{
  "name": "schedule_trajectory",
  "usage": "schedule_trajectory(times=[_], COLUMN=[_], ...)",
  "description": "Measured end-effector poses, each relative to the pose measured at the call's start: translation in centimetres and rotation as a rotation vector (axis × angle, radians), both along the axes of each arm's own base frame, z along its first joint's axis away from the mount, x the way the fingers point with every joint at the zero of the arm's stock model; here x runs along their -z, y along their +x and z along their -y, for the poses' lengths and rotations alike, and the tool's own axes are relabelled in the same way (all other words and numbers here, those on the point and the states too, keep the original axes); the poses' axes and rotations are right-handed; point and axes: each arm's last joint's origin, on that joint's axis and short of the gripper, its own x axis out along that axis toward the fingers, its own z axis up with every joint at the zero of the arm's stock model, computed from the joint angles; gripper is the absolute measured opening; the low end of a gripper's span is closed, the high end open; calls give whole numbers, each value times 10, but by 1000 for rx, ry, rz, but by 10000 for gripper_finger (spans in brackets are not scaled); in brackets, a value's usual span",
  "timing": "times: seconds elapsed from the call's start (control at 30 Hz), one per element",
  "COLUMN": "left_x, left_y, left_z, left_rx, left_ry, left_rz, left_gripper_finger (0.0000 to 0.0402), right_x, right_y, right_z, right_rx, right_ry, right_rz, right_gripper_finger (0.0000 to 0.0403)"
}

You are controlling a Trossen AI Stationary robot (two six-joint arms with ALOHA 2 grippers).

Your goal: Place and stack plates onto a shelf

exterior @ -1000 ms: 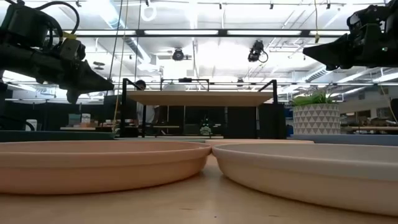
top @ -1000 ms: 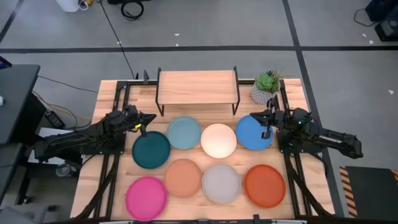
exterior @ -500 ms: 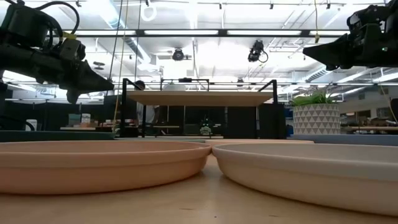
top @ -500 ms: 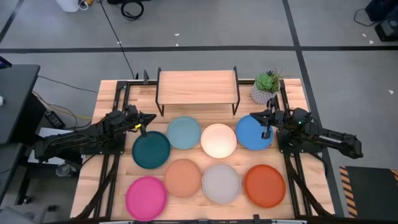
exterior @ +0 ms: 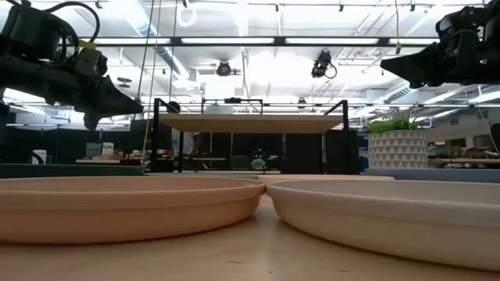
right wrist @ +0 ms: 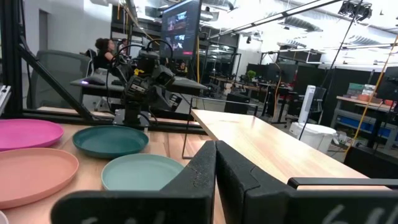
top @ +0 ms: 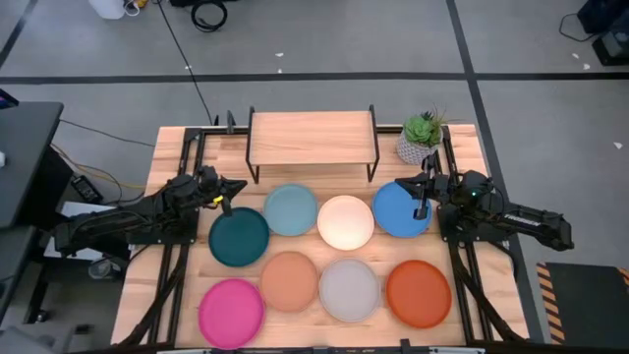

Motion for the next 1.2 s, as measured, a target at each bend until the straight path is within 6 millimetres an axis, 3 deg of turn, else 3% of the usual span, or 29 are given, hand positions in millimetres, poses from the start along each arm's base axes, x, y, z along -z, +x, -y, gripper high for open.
schedule_trajectory(times=[0.33,0.57,0.9,1.2], left_x=[-3,-24,-39,-56], left_y=[0,1,-2,-8], left_z=[0,0,0,1], left_rx=[-4,-17,-12,12], left_ry=[5,-245,-175,-323], left_rz=[32,393,533,817], left_gripper_finger=[23,23,23,23], right_x=[0,0,0,-6], right_y=[0,0,0,-1], right_z=[0,0,0,0], right_rx=[0,0,0,25], right_ry=[0,0,0,-25], right_rz=[0,0,0,61], right_gripper_finger=[19,19,19,19])
